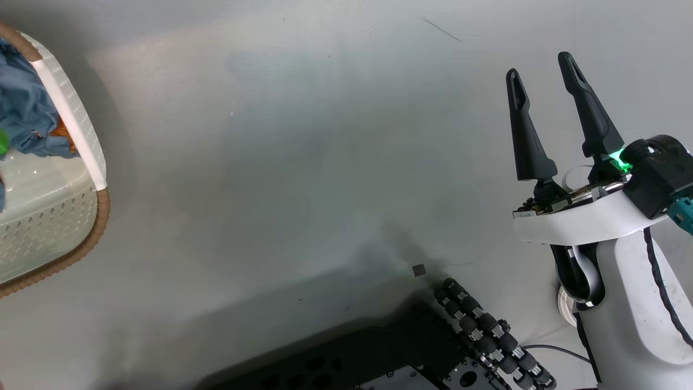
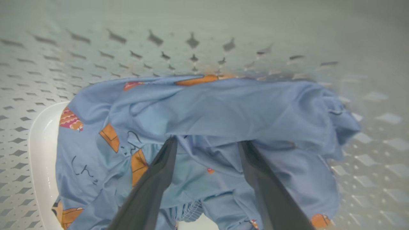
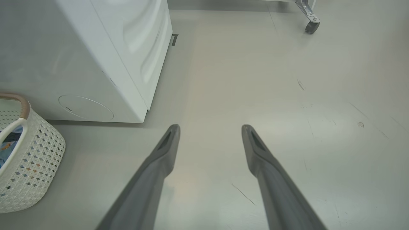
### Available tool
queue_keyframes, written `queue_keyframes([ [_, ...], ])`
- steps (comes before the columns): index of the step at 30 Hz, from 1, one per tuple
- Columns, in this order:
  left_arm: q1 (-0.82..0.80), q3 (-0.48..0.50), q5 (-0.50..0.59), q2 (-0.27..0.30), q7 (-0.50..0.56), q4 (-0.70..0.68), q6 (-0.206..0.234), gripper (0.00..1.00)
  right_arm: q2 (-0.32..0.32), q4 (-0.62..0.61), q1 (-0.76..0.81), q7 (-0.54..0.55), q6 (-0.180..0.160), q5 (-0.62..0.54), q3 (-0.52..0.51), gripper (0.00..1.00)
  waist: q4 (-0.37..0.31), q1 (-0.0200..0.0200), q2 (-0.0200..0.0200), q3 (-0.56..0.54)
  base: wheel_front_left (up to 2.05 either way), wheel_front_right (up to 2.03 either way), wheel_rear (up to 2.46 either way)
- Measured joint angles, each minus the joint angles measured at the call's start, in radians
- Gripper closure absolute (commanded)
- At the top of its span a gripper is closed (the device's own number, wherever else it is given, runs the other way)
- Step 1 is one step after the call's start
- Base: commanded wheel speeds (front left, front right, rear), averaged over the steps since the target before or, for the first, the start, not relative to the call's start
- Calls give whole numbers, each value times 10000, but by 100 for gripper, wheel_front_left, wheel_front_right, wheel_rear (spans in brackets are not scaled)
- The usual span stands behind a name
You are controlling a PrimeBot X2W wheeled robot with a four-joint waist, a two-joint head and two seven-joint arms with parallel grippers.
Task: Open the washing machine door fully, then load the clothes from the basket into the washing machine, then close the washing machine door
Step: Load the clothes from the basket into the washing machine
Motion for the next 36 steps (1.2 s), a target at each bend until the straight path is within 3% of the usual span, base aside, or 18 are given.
queue_keyframes([
  [24, -664, -196, 65, -117, -366, 905, -50, 0, -86, -71, 18, 0, 0, -13, -86, 0, 18, 0, 0, 358, 0, 0, 0],
  [27, -686, -221, 90, -142, -451, 972, -50, 53, -82, -71, 18, 0, 0, -13, -111, 0, 1, 0, 0, 359, 0, 0, 0],
  [29, -740, -259, 134, -144, -500, 1009, -54, 95, -77, -71, 18, 0, 0, -13, -113, 0, -9, 0, 0, 358, 0, 0, 0],
  [30, -772, -276, 167, -144, -541, 1020, -54, 100, -67, -71, 18, 0, 0, -13, -113, 0, -12, 0, 0, 357, 0, 0, 0],
  [36, -878, -322, 224, -138, -748, 1198, -56, 100, -52, -77, 17, 0, 0, -13, -113, 0, -13, 0, 0, 357, 0, 0, 0],
])
